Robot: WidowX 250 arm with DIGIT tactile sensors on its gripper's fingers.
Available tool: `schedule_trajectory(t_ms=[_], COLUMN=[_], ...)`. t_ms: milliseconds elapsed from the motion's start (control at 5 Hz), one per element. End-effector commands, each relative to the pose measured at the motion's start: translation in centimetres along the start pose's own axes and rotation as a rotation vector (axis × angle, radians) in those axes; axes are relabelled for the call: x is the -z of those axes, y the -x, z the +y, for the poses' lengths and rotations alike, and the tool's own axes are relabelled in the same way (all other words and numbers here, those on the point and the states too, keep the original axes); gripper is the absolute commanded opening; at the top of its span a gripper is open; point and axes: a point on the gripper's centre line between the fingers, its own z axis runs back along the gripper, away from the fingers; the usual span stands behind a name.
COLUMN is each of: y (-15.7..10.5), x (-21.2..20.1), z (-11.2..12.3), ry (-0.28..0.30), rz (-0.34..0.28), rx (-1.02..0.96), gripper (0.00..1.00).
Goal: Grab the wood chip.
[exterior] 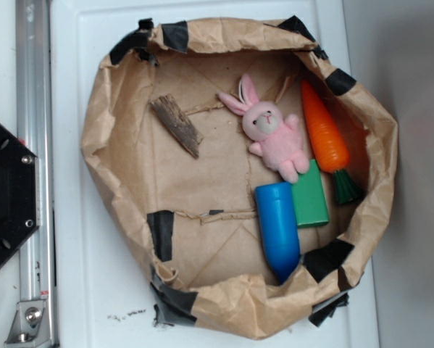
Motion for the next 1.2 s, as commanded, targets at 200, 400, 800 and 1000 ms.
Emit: schedule_trajectory(t_ms=[200,400,800,1000], y=[-4.7,-8.2,-11.6,-9.2], x=[3.4,7.0,15.0,17.4], z=[0.9,1.4,2.5,2.8], ry=[0.000,-0.067,-0.098,-0.125], rz=[0.010,0.038,0.122,0.159], rx=[0.140,0.213,0.420,0.527], gripper=[1.00,1.00,1.00,1.00])
